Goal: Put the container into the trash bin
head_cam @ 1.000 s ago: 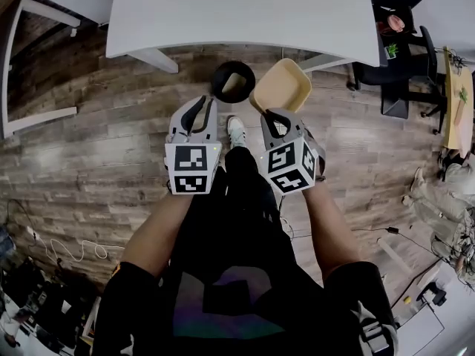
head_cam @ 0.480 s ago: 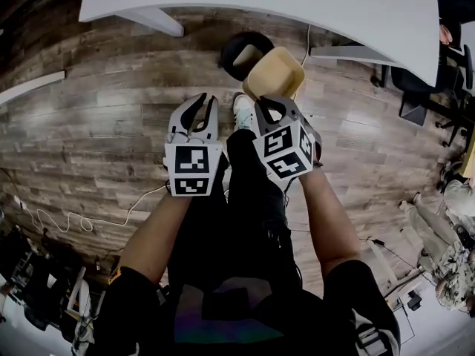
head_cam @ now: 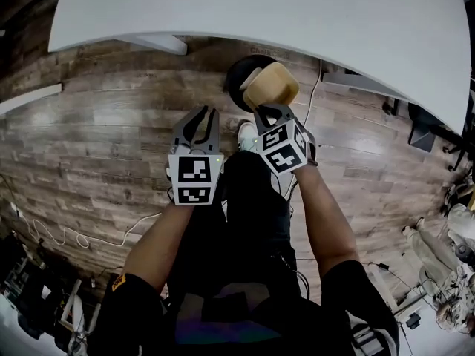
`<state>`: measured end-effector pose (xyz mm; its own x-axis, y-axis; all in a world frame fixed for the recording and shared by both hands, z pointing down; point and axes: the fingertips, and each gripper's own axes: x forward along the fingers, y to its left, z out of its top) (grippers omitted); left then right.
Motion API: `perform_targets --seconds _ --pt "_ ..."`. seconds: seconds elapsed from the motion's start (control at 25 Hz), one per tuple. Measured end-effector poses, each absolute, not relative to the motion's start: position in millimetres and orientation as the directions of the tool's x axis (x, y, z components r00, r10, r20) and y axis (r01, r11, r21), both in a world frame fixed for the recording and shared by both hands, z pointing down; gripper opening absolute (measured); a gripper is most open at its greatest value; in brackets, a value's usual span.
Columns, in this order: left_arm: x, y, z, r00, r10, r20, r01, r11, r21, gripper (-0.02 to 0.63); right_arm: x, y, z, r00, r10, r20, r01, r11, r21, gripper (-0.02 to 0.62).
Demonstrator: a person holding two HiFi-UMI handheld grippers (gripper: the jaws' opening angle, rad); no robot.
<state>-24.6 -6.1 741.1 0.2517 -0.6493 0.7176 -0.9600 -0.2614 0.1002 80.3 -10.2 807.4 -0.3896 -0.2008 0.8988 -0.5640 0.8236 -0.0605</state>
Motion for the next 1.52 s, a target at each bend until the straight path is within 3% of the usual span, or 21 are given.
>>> perform_targets --seconds 0.44,0.64,0.92,1.52 --pt "-37.1 -35.4 798.6 0.242 -0.654 0.717 -0.96 -0.267 0.08 0.054 72.6 -34.3 902.7 -0.378 -0.132 0.916 -0.576 0.808 -0.121 0.039" --pt "-30.7 -33.2 790.3 0.242 -0.646 0.724 -0.96 -0.268 0.082 0.054 84.3 -47.4 899.0 -0.374 -0.145 0.916 -0.616 0.778 -0.128 0.089" --pt "-17.2 -16.3 708.3 0.276 -0.625 0.73 -0.949 -0.297 0.105 0.054 98.4 -34.6 804.4 -0.381 -0.186 0.906 -0.673 0.727 -0.133 0.086" --pt "22.3 10.5 503.2 0.347 -0.692 0.633 -0.926 -0.362 0.111 0.04 116.4 13.2 558.1 -0.421 -0.419 0.804 -0.828 0.539 -0.153 0.038"
